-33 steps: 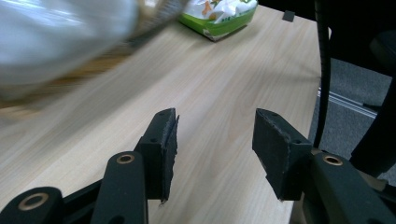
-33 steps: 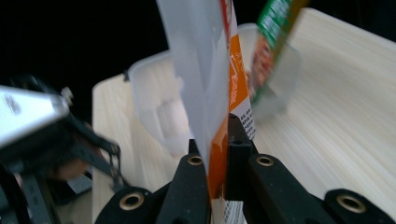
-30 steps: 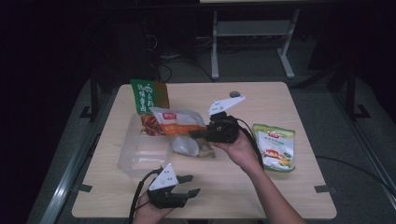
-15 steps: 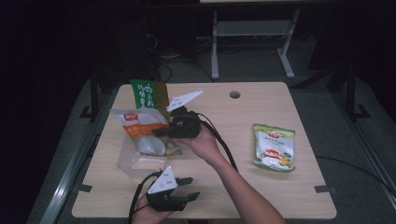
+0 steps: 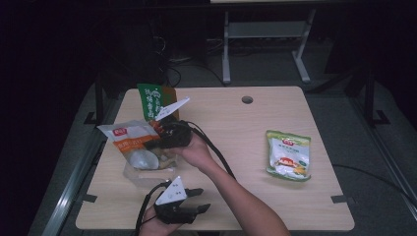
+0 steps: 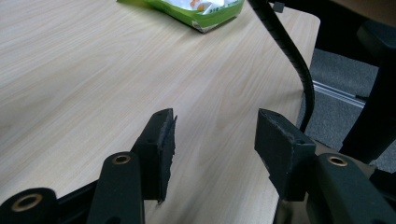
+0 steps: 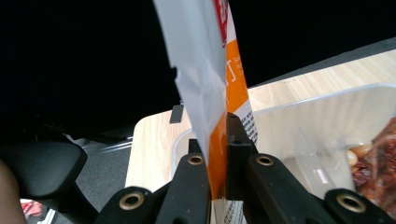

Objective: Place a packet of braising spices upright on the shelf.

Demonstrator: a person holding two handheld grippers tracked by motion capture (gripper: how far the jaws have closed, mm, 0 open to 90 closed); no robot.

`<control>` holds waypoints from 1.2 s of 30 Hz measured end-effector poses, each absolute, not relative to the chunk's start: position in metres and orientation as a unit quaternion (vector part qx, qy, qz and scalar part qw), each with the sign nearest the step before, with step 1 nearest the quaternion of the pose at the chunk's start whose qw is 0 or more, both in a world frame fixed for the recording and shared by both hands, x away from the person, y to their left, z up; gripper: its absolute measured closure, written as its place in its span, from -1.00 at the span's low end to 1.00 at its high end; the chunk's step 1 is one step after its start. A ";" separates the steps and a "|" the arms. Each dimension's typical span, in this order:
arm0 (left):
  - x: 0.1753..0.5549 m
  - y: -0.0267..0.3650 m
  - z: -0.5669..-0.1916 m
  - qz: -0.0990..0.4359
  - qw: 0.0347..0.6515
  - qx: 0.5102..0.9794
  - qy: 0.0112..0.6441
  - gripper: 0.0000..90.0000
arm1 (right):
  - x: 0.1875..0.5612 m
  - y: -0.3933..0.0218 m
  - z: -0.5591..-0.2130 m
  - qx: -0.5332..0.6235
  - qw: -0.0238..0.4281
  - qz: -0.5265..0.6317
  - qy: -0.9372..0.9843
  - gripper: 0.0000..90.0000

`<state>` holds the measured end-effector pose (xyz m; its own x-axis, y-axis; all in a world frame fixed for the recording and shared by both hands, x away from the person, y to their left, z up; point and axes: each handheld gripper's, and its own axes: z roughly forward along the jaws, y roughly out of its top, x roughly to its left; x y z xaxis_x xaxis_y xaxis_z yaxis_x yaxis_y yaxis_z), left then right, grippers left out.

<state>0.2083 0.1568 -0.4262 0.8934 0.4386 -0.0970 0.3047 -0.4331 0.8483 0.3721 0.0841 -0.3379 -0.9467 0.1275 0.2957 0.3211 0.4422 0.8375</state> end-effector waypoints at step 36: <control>0.209 0.156 -0.427 0.071 0.479 0.849 0.211 0.05 | 0.369 0.085 -0.392 -0.123 0.091 -0.448 -0.881 0.98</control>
